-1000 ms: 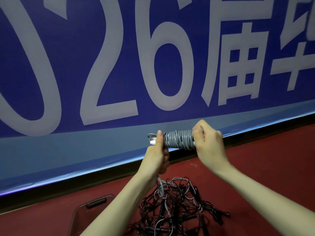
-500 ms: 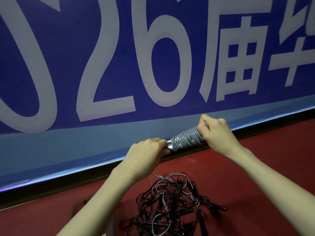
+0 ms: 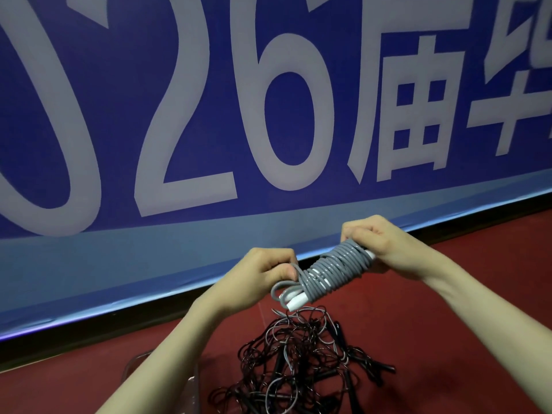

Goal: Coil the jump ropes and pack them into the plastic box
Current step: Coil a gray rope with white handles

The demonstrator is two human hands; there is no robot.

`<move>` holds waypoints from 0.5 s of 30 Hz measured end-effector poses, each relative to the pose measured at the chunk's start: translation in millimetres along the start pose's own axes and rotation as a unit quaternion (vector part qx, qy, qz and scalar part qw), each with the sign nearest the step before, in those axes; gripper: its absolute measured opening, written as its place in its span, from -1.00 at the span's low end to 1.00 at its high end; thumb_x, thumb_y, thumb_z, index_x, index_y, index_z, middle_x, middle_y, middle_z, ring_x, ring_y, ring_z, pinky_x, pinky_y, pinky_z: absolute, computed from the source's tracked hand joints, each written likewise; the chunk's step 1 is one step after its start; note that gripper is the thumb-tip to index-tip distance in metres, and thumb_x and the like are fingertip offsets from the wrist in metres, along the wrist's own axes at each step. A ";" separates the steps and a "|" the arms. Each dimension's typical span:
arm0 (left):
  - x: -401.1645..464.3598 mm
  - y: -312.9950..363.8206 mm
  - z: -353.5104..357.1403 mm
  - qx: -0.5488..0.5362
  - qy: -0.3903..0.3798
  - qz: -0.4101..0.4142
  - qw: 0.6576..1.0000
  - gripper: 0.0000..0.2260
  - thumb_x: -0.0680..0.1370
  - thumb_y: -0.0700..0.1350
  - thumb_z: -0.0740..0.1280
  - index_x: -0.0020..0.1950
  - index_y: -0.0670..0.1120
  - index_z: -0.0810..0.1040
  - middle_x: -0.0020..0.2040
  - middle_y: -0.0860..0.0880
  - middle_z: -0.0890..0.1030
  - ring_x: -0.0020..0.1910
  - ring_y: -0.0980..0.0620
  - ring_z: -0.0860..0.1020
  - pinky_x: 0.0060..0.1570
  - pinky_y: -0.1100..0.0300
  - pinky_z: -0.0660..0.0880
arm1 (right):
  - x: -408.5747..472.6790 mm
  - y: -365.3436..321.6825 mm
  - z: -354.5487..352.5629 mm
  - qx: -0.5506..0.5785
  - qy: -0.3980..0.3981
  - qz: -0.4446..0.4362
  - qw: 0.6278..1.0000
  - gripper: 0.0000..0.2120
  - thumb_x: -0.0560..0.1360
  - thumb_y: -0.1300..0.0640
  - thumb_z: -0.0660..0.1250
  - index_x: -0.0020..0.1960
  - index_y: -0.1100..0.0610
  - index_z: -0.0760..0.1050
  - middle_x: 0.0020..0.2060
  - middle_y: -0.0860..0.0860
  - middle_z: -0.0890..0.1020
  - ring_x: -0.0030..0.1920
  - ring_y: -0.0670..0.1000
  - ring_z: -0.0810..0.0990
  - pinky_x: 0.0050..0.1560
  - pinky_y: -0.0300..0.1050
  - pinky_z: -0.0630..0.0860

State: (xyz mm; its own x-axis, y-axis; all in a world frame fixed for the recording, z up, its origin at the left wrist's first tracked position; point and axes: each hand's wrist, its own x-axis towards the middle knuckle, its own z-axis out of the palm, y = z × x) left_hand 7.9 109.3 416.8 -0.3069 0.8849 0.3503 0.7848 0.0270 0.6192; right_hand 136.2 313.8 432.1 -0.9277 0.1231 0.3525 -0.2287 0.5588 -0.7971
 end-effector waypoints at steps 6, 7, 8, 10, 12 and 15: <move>1.4 -6.3 26.7 -0.264 0.139 -0.077 0.951 -0.70 0.44 -0.29 0.19 -0.33 0.08 0.51 -0.45 0.04 0.39 -0.48 0.13 0.30 -0.44 0.30 0.29 | 10.7 5.8 16.9 0.088 0.124 0.031 0.988 -0.71 0.59 0.34 0.08 -0.29 0.25 0.33 -0.57 -0.14 0.29 -0.60 -0.17 0.22 -0.58 -0.40 0.15; 5.2 -5.1 30.7 -0.302 0.174 -0.097 0.932 -0.71 0.44 -0.27 0.17 -0.35 0.08 0.49 -0.46 0.03 0.33 -0.49 0.11 0.25 -0.46 0.29 0.25 | 13.7 8.1 21.5 0.113 0.150 0.036 0.982 -0.73 0.58 0.31 0.11 -0.30 0.24 0.32 -0.56 -0.11 0.27 -0.59 -0.17 0.19 -0.60 -0.38 0.14; 9.1 -2.6 34.9 -0.342 0.202 -0.113 0.911 -0.69 0.48 -0.28 0.14 -0.35 0.05 0.46 -0.44 0.02 0.29 -0.50 0.11 0.22 -0.48 0.28 0.22 | 16.6 11.2 25.8 0.134 0.177 0.041 0.974 -0.76 0.55 0.25 0.14 -0.30 0.25 0.32 -0.54 -0.07 0.25 -0.59 -0.16 0.17 -0.61 -0.36 0.12; 16.0 3.3 40.4 -0.396 0.238 -0.130 0.877 -0.69 0.59 -0.31 0.08 -0.28 -0.03 0.40 -0.40 0.02 0.27 -0.51 0.14 0.20 -0.51 0.31 0.21 | 22.9 18.5 32.5 0.166 0.228 0.057 0.958 -0.77 0.51 0.19 0.14 -0.26 0.32 0.35 -0.48 0.03 0.20 -0.59 -0.12 0.13 -0.62 -0.33 0.08; 19.6 10.5 42.2 -0.410 0.256 -0.141 0.864 -0.75 0.67 -0.21 0.06 -0.18 -0.09 0.38 -0.36 0.02 0.32 -0.51 0.16 0.22 -0.50 0.34 0.25 | 26.8 24.2 35.9 0.185 0.271 0.078 0.941 -0.76 0.56 0.25 0.11 -0.22 0.38 0.36 -0.44 0.05 0.17 -0.57 -0.07 0.10 -0.56 -0.36 0.04; 20.3 15.1 43.2 -0.355 0.261 -0.146 0.886 -0.75 0.69 -0.12 0.06 -0.15 -0.11 0.40 -0.37 0.05 0.38 -0.47 0.15 0.28 -0.41 0.30 0.31 | 28.4 26.6 38.6 0.204 0.315 0.088 0.923 -0.80 0.56 0.29 0.08 -0.19 0.28 0.39 -0.45 0.04 0.17 -0.56 -0.05 0.11 -0.54 -0.36 0.06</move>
State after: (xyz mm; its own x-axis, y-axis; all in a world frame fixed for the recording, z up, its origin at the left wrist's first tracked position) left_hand 36.7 147.7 403.0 -0.7939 0.5473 0.2651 0.1519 -0.2436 0.9579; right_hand 92.4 300.5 402.0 -0.6353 0.7060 0.3130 -0.3019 0.1460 -0.9421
